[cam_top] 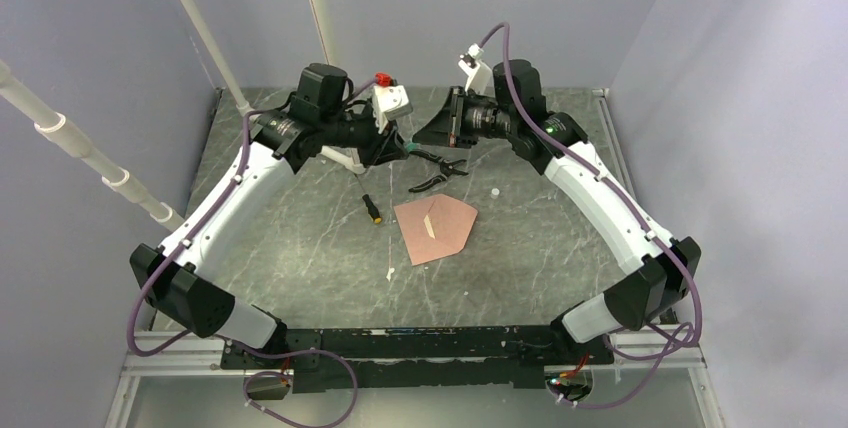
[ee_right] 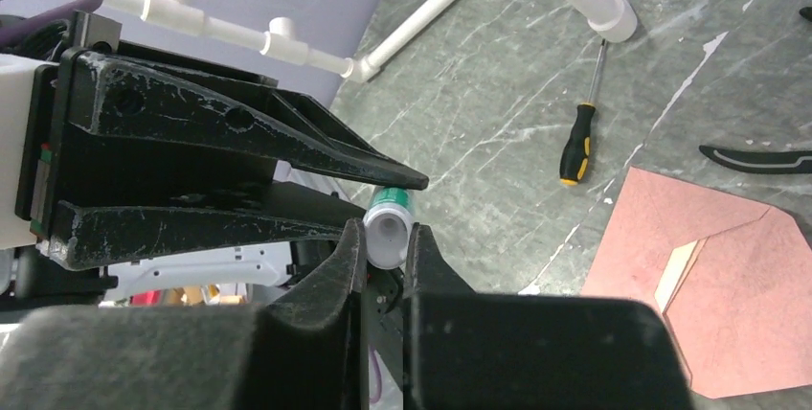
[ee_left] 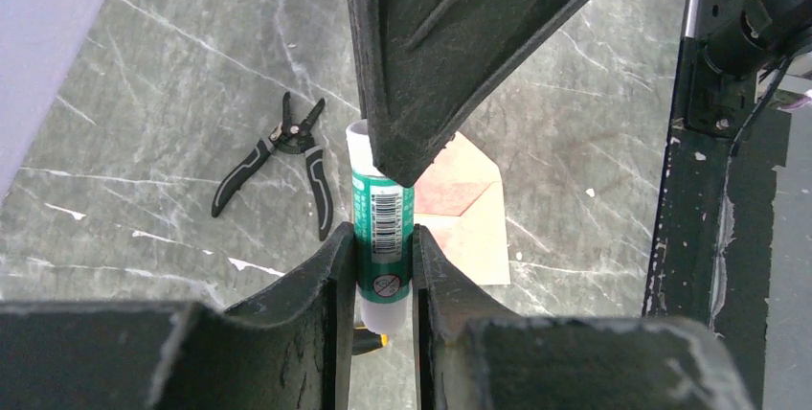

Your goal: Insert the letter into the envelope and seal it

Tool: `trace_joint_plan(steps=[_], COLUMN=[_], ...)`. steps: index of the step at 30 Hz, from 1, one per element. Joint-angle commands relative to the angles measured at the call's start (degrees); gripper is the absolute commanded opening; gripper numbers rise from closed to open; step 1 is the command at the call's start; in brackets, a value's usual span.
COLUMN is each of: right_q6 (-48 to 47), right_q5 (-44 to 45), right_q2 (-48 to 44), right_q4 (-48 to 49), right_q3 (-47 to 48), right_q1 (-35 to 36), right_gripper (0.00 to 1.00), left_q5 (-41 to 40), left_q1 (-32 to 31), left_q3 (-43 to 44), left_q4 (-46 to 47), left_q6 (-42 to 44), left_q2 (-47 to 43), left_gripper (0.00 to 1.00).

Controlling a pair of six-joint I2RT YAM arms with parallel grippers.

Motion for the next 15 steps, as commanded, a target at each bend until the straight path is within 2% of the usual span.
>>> trace_joint_plan(steps=[1,4,6,9,10,13,15], right_q6=[4.9,16.6,23.6,25.4,23.5,17.9,16.0], right_q5=[3.5,10.0,11.3,12.1,11.8,9.1,5.2], right_q2=[0.4,0.6,0.4,0.9,1.0,-0.2,-0.4], right_q4=[2.0,1.3,3.8,3.3,2.9,5.0,7.0], right_q3=[1.1,-0.4,-2.4,-0.7,0.3,-1.3,-3.1], right_q1=[-0.5,-0.7,-0.6,-0.6,-0.6,-0.6,-0.6], right_gripper=[0.00,0.00,0.00,0.00,0.09,0.50,0.61], left_q5=[0.9,-2.1,-3.3,-3.8,-3.7,-3.1,-3.7], left_q1=[-0.1,-0.1,-0.1,-0.1,-0.1,-0.1,-0.1], left_q3=[1.4,0.7,0.9,2.3,2.5,2.1,1.6], left_q4=[1.3,2.3,2.1,0.6,0.3,0.9,1.4], left_q6=[1.3,2.5,3.7,4.7,4.5,4.0,3.7], left_q2=[-0.9,-1.0,-0.6,0.5,0.8,0.4,0.3], left_gripper=[0.02,0.03,0.02,0.02,0.03,0.02,0.02])
